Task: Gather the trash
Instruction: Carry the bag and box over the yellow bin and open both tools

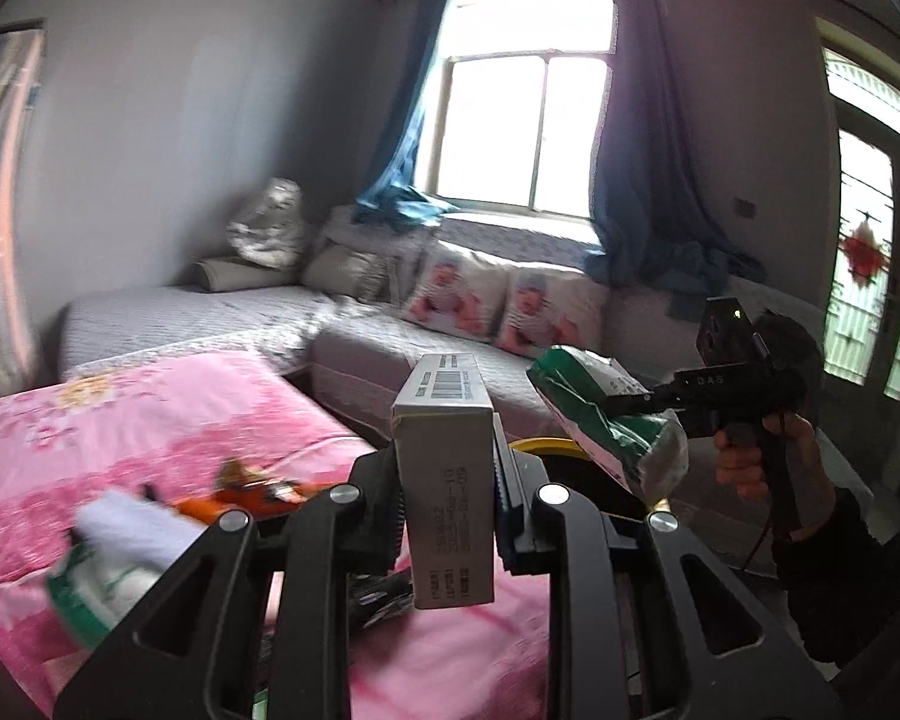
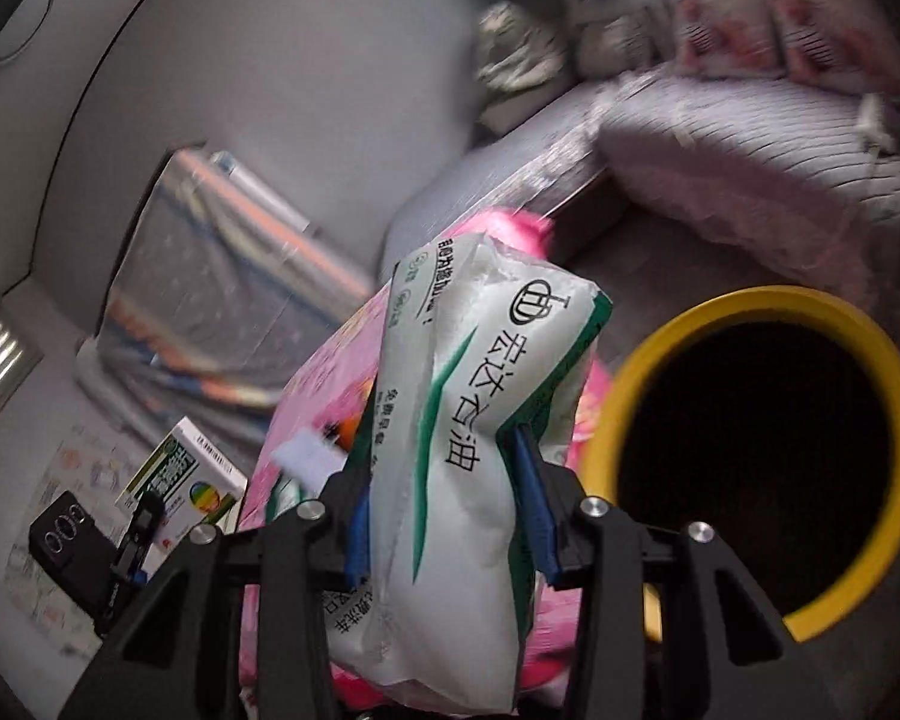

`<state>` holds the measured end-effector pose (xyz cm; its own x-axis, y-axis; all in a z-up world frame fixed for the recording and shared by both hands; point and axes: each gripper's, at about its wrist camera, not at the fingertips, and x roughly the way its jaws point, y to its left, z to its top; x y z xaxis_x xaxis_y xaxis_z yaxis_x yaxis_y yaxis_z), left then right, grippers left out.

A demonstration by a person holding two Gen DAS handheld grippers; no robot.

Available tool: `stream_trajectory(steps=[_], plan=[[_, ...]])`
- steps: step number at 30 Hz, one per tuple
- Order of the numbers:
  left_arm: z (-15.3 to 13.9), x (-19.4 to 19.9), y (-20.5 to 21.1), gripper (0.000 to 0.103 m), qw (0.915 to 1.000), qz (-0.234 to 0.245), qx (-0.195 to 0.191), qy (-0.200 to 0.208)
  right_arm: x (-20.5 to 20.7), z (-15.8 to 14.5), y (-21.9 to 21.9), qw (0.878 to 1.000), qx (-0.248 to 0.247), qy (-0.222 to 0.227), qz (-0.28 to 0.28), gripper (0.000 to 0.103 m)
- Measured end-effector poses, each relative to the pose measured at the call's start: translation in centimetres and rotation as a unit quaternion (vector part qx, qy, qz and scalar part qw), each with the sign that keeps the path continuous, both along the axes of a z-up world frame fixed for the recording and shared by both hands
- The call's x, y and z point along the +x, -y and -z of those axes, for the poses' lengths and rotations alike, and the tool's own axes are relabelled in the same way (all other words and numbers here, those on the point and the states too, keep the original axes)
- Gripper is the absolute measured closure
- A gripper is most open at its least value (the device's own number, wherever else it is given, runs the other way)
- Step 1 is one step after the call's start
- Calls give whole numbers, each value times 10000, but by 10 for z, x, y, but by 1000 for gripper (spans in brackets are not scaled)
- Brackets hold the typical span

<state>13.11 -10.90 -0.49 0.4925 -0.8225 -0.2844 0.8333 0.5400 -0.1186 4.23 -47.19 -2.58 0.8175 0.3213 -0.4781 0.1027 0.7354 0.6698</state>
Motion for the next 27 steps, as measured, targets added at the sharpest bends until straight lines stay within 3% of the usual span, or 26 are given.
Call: stream_trajectory(steps=[8,12,27], plan=[[13,8,88,81,9976,623,202,-217,-31,20,45,9946,-483,-68,914,65],[26,15,130,81,9951,829,332,-428,-25,40,59,9898,-724,-282,1192,65],[79,42,236,81,9871,910,824,-1031,-3,113,88,9732,-1012,-1172,1701,64]])
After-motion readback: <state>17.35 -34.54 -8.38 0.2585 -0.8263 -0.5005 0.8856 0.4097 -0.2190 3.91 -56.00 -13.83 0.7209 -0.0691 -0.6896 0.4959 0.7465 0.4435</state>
